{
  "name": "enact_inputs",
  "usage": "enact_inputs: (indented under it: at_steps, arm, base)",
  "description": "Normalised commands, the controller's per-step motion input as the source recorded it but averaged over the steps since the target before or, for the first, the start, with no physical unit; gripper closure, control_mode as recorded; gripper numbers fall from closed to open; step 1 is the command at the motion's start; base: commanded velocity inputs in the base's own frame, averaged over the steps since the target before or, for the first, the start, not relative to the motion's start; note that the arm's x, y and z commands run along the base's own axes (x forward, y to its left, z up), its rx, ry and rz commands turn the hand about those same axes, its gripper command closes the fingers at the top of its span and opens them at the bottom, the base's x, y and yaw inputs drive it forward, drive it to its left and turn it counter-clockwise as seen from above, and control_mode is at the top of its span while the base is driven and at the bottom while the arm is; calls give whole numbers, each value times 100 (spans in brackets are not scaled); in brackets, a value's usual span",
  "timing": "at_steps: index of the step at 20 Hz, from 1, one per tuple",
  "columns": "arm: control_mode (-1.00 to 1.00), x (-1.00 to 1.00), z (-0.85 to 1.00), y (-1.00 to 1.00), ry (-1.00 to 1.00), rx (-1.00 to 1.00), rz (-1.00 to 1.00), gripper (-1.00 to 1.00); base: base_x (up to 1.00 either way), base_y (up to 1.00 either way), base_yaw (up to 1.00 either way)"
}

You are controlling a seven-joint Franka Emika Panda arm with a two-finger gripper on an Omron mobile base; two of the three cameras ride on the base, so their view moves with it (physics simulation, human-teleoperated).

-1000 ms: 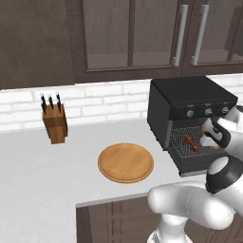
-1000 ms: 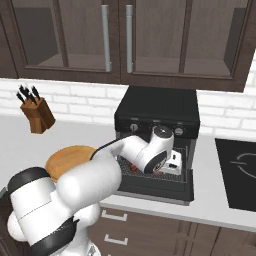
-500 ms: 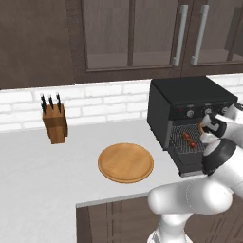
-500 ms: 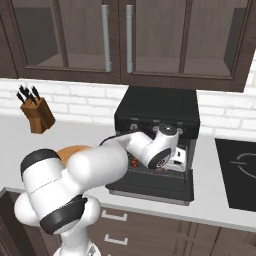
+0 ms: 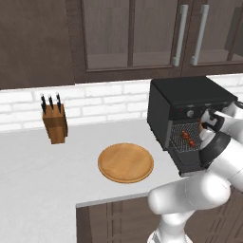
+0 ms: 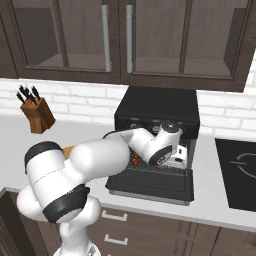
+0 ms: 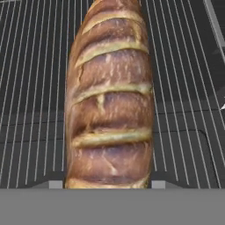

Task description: Pick up the kebab skewer and baguette bread, and place them inside the toaster oven. Close the toaster oven door and start by setting the timer.

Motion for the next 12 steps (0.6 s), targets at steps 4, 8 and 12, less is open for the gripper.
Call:
enact_inputs:
  at_steps: [4,8,12]
  arm:
    - [-100,-3,1,0,-12,-3,0,-100]
    - [-100,-3,24,-5,-12,-1,-3,-100]
    - [-100,-31,41,-8,-13,0,-4,-100]
  base:
    - [0,0,0]
    - [0,0,0]
    - [0,0,0]
